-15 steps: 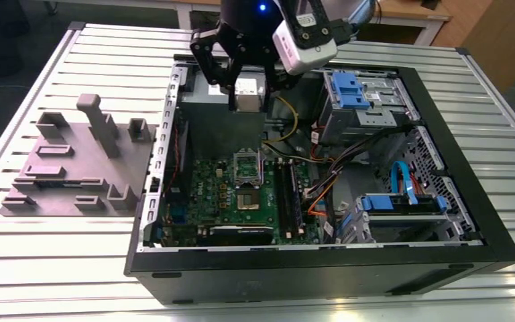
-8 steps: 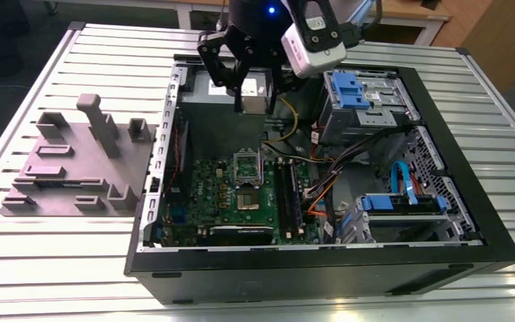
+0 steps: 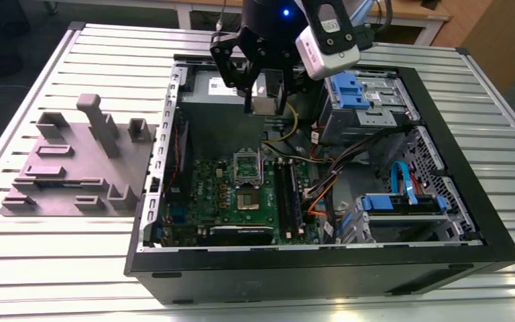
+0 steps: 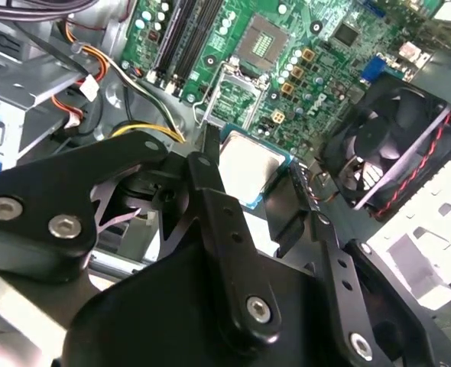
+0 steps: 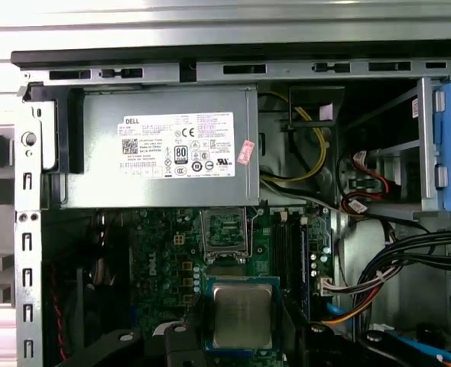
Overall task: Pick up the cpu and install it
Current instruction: 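Pick up the cpu and move it towards the insertion slot, then place the cpu into insertion slot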
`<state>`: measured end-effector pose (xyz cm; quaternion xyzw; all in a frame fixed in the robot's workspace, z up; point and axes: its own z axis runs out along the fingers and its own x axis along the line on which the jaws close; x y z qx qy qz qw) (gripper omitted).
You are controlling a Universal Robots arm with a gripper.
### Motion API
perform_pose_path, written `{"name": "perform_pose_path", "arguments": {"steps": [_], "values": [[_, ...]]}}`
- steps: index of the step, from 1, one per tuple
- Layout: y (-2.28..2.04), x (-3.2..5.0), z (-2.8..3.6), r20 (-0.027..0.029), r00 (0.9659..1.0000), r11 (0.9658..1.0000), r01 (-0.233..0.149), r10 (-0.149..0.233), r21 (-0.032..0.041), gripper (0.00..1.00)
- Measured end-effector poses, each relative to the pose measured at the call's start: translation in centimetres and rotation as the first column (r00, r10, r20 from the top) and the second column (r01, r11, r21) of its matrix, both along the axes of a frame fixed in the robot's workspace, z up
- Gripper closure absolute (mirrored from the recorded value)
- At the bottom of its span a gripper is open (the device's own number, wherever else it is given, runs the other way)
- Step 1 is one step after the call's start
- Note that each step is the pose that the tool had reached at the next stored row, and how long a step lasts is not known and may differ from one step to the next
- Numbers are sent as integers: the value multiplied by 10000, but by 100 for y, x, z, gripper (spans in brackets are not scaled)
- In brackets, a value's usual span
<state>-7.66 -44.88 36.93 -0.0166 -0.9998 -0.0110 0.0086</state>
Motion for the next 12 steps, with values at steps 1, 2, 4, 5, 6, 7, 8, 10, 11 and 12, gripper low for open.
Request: {"name": "perform_pose_path", "arguments": {"steps": [1, 2, 4, 5, 6, 7, 8, 10, 11, 12], "values": [[0, 0, 0, 0, 10000, 10000, 0, 0, 0, 53], [1, 2, 0, 0, 10000, 10000, 2, -2, 0, 53], [-23, 2, 0, -1, 10000, 10000, 1, -1, -1, 53], [-24, 2, 0, 0, 10000, 10000, 2, -2, -1, 53], [-26, 2, 0, 0, 10000, 10000, 1, -1, -1, 53], [-29, 2, 0, 0, 10000, 10000, 2, -2, 0, 53], [-32, 2, 0, 0, 10000, 10000, 1, -1, 0, 53], [-39, 2, 0, -1, 10000, 10000, 2, -2, -1, 53], [-44, 2, 0, -1, 10000, 10000, 1, -1, -1, 53], [-49, 2, 0, 0, 10000, 10000, 1, -1, 0, 53]]}}
